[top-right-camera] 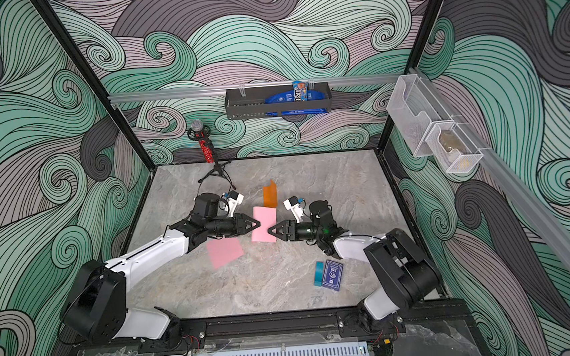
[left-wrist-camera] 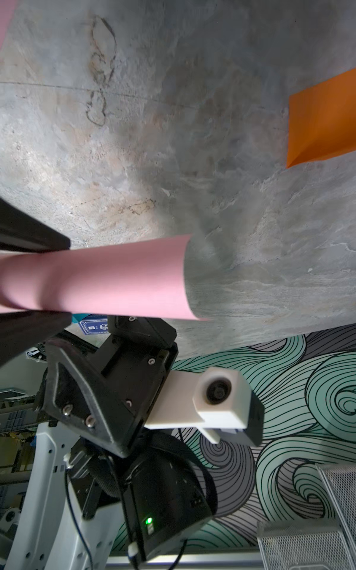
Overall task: Fold the square paper along the opposite sides
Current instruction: Pick up the paper from the center of the board.
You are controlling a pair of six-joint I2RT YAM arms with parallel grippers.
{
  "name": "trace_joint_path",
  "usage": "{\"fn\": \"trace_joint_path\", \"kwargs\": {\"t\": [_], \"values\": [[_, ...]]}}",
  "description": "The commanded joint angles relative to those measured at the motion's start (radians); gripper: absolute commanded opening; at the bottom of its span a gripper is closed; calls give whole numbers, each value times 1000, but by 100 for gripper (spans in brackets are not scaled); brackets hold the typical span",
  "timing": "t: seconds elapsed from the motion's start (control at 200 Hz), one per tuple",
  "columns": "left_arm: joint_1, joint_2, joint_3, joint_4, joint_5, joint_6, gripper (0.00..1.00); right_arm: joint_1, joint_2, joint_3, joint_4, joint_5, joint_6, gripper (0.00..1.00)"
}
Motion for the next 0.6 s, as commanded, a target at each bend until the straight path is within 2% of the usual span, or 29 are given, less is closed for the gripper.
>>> {"fn": "trace_joint_path", "kwargs": {"t": [0.0, 0.045, 0.145, 0.275, 0.36, 0.42, 0.515, 0.595], "values": [[4, -9, -32, 75, 56, -46, 34, 1, 28, 15, 167, -68, 102, 58], [4, -38, -40, 90, 59, -56, 33, 0, 39, 18, 192, -71, 115, 54], [5, -50, -47, 97, 52, -59, 33, 1, 61, 34, 217, -68, 129, 38], [10, -66, -32, 70, 31, -38, 36, -5, 41, 62, 90, -57, 47, 18], [31, -68, -9, 28, 25, -2, 46, -7, 5, 79, 15, -58, -3, 9], [62, -64, 2, 11, 48, 15, 59, -8, -32, 88, -26, -65, -28, 3], [100, -64, 4, 25, 112, 18, 75, -7, -79, 100, -58, -85, -36, 3], [104, -69, -9, 69, 163, 8, 81, 1, -89, 117, -61, -109, -19, 3]]}}
